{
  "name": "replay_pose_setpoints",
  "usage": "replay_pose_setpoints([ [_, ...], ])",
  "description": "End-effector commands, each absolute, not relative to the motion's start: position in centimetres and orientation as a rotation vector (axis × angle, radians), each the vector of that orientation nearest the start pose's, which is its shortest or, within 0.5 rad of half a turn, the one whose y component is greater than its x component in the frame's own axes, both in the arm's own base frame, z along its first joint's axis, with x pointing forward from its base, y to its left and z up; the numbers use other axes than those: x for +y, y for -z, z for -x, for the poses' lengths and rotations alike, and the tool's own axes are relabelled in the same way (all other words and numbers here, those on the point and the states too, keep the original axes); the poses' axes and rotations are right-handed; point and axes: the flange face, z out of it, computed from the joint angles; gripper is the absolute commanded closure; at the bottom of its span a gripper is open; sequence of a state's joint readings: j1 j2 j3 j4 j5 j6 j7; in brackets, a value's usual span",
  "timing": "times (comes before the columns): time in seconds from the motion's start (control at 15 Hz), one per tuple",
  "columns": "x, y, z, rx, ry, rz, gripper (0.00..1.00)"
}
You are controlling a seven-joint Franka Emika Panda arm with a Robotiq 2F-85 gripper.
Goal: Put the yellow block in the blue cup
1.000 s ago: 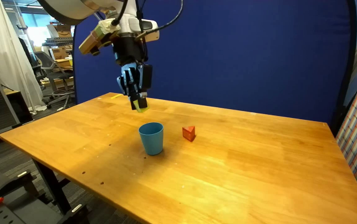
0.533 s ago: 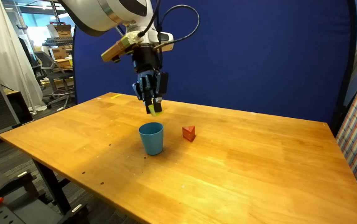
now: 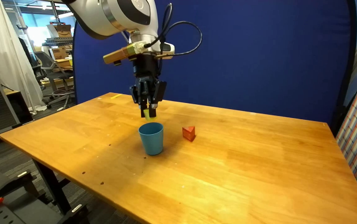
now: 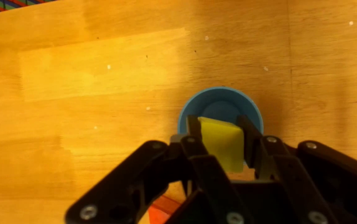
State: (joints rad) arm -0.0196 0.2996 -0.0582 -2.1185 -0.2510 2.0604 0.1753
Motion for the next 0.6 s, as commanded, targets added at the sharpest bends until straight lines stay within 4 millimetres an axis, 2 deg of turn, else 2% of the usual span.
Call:
replay_pose_setpoints([
  [0.0,-4.8,-24.5,-53.5,0.119,-0.592,3.273,0.39],
  [0.13,-4.9,-24.8,-53.1,0.132,-0.589,3.265,0.27],
  [0.33,-5.2,-26.8,-52.1,0.116,-0.56,3.277,0.02],
  [0.4,-5.1,-28.0,-51.6,0.047,-0.54,3.283,0.0],
  [0.47,-4.9,-25.1,-52.9,0.118,-0.582,3.288,0.12],
  [0.53,-4.9,-25.9,-52.8,0.097,-0.565,3.289,0.06],
])
